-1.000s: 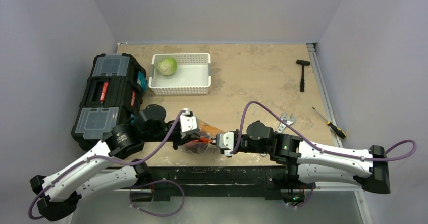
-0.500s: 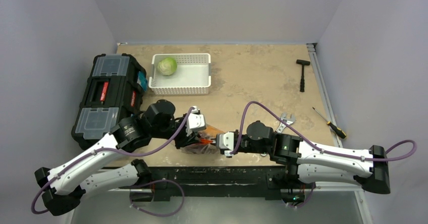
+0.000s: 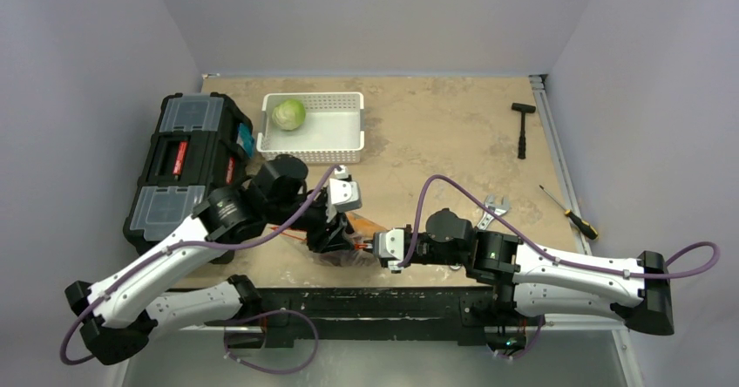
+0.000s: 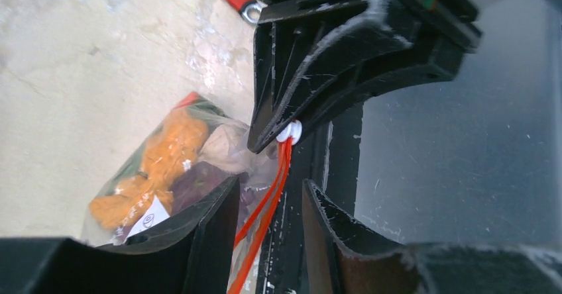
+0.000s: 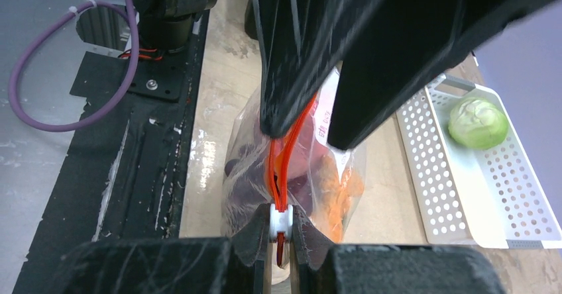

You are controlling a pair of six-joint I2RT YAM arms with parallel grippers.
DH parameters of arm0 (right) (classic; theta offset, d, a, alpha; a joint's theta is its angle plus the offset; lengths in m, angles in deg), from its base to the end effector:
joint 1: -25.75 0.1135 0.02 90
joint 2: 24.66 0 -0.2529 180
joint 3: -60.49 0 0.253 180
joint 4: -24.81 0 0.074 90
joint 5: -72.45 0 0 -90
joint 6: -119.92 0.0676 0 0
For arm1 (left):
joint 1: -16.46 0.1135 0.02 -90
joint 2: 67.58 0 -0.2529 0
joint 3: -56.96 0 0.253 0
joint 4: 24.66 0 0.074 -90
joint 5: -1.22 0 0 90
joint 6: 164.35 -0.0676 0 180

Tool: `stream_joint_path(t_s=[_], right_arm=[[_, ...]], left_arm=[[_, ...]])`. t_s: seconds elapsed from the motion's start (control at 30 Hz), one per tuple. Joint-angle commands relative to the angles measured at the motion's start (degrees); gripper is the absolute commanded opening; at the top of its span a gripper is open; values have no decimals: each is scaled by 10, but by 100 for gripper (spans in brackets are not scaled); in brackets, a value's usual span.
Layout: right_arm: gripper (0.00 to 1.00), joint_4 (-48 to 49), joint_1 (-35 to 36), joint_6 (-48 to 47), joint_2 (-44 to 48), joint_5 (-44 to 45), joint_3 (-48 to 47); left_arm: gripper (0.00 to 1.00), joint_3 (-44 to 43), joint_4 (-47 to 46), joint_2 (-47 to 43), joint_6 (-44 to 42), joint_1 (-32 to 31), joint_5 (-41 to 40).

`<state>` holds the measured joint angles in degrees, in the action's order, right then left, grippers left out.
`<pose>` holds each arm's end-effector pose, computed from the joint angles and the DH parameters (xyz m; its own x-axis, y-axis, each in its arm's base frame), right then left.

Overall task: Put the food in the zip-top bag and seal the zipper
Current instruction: Adjust the zipper food storage bag at the center of the board.

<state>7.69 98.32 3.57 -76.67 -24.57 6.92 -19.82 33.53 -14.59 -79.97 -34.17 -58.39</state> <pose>0.0679 0.2440 0.2819 0.3639 -0.3114 -0.8778 -0.9158 0.0522 -0.3982 0.1058 -0.1828 0.3428 -0.2654 0.4566 -0.8491 0.9622 0.1806 -0.2036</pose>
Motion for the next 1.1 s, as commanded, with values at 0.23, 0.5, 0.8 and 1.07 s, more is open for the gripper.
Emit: stream_joint_path(t_s=[0.23,0.5,0.8,1.07], right_arm=[[0,35,-1,6,14,-10,-16],[0,35,-1,6,6,-13,-16],[0,36,-1,8,3,-15,-15],[0,43,0,15,5,-13,-13]], left_arm=[[22,-1,10,31,-49,4,31],[10,2,16,30,-65,2,12],[18,6,26,40,-92,-3,18],[0,3,27,45,-99,-10,-2]])
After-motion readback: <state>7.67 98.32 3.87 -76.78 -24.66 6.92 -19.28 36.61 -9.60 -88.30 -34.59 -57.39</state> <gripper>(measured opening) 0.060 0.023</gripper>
